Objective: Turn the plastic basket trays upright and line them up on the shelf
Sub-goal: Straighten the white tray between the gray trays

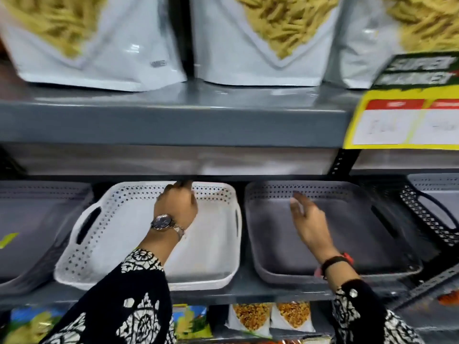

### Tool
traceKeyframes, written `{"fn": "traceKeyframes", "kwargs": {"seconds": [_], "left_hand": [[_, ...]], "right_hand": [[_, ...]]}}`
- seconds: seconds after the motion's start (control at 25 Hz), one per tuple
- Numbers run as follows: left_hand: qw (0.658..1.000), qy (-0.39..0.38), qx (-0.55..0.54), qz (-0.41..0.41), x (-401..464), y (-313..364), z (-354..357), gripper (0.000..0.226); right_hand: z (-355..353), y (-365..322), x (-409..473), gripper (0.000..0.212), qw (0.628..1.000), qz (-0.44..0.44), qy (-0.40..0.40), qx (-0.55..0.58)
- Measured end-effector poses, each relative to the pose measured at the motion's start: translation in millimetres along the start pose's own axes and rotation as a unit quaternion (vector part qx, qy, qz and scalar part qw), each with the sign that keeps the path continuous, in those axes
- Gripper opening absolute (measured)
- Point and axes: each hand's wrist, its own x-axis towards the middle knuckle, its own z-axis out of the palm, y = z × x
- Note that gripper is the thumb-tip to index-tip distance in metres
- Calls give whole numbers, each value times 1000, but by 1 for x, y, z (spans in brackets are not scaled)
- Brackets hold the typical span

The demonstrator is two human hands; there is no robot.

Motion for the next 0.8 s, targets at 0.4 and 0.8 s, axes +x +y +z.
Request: {"fn": "traceKeyframes", "kwargs": {"seconds": [0.4,0.8], "left_hand": [[972,-92,-36,-212,-11,-252,-1,63],[990,-50,-60,-116,-8,-241,11,33]], "right_hand": [[107,-55,-42,34,998,17,18,-64],[121,-59,-45,31,987,-41,20,-155]]}}
